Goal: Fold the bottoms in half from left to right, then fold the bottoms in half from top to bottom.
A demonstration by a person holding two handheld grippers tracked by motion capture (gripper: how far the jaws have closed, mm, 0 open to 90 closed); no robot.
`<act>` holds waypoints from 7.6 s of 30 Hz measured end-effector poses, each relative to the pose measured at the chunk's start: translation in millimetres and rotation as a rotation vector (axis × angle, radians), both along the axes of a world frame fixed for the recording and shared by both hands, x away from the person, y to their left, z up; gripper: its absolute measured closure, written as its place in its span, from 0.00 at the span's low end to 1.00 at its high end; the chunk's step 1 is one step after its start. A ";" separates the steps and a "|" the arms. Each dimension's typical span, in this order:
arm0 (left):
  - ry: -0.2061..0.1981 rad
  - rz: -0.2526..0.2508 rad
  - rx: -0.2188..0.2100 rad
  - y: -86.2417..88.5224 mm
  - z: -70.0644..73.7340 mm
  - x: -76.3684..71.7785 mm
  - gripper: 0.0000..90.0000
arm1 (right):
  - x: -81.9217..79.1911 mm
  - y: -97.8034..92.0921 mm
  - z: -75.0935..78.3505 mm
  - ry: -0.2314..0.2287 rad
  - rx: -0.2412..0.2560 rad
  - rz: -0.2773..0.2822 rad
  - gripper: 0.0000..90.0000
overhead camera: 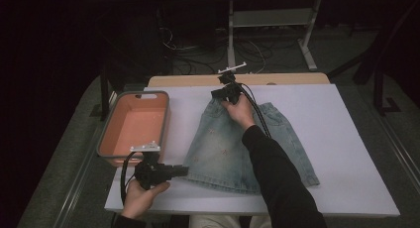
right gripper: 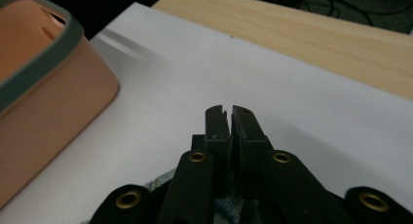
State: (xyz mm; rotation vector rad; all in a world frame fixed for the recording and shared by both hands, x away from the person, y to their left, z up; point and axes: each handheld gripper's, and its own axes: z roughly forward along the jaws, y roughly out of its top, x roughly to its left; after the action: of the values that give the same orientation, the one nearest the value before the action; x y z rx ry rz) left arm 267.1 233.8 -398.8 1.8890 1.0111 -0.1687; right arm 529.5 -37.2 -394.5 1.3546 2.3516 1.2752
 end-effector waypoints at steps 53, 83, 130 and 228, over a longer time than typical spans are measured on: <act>-0.142 -0.161 -0.175 -60.9 8.0 -7.6 0.93 | -8.6 -41.9 22.2 0.007 0.166 -0.026 0.96; -0.171 -0.320 -0.156 -167.5 9.4 15.5 0.93 | -7.5 -113.7 16.8 0.021 0.132 -0.102 0.96; -0.094 -0.346 -0.022 -277.4 -32.9 38.6 0.93 | 9.0 -166.9 -21.6 0.070 0.117 -0.134 0.95; -0.118 -0.311 -0.038 -228.3 25.5 97.2 0.28 | -61.1 -185.8 14.8 0.004 0.136 -0.046 0.22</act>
State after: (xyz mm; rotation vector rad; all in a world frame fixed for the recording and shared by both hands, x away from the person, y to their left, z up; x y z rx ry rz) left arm 364.3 5.5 -373.3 1.9882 0.6270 -0.2520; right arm 468.3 -223.0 -379.7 1.4414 2.2589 1.4435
